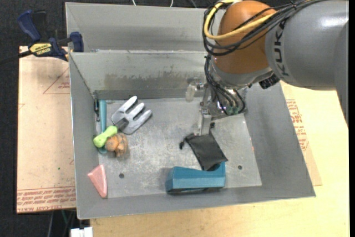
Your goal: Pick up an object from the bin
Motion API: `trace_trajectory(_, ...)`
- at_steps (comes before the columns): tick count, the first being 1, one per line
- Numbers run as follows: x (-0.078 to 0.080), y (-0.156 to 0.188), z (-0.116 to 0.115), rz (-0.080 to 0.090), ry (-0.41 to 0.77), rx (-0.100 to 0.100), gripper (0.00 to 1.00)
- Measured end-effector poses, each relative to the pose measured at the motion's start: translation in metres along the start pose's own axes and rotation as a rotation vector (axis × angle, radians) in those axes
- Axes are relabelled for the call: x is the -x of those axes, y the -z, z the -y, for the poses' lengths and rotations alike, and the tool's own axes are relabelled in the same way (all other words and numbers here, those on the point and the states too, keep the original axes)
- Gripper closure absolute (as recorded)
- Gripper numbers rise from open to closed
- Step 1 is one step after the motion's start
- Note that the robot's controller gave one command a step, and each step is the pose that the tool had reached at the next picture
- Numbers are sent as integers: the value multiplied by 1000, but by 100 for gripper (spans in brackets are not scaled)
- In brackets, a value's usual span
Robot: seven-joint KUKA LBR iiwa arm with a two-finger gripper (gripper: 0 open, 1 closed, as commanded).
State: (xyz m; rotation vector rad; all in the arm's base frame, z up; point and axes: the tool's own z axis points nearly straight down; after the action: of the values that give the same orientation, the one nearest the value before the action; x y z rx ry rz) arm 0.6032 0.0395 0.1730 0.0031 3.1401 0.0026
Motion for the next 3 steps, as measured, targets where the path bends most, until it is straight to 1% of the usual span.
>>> trace_trajectory(1,-18,-55,17,4,-90,1,0)
trace_trajectory(2,-47,-104,82,12,-109,1,0)
trace_trajectory(3,-46,-102,95,8,-236,5,100)
